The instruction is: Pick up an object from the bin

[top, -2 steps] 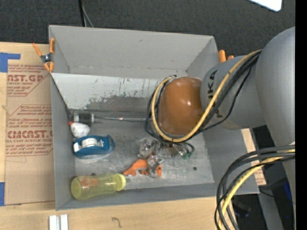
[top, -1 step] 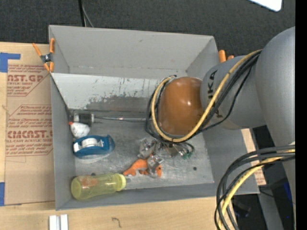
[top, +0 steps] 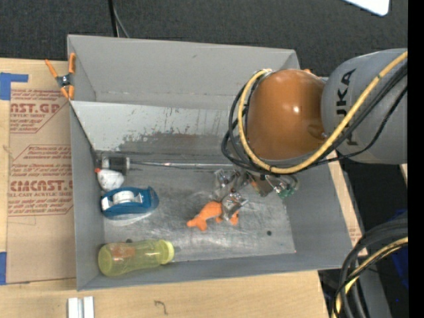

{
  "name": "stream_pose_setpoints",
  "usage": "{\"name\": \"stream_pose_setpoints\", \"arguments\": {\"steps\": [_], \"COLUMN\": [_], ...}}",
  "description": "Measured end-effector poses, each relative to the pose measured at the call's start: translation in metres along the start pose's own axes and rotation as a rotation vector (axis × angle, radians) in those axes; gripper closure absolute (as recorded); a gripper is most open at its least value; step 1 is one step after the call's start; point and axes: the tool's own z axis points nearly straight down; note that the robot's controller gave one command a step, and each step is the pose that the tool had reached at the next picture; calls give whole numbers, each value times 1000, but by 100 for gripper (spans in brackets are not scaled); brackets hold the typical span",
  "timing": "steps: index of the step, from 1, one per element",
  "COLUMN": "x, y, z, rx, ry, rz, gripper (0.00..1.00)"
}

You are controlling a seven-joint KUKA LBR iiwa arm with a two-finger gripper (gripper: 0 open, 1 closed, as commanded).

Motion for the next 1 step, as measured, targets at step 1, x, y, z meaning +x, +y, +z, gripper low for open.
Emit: {"name": "stream_pose_setpoints", "arguments": {"steps": [1], "x": [0], "y": [0], "z": [0], "rx": [0], "ry": [0], "rz": [0], "gripper": [100]}}
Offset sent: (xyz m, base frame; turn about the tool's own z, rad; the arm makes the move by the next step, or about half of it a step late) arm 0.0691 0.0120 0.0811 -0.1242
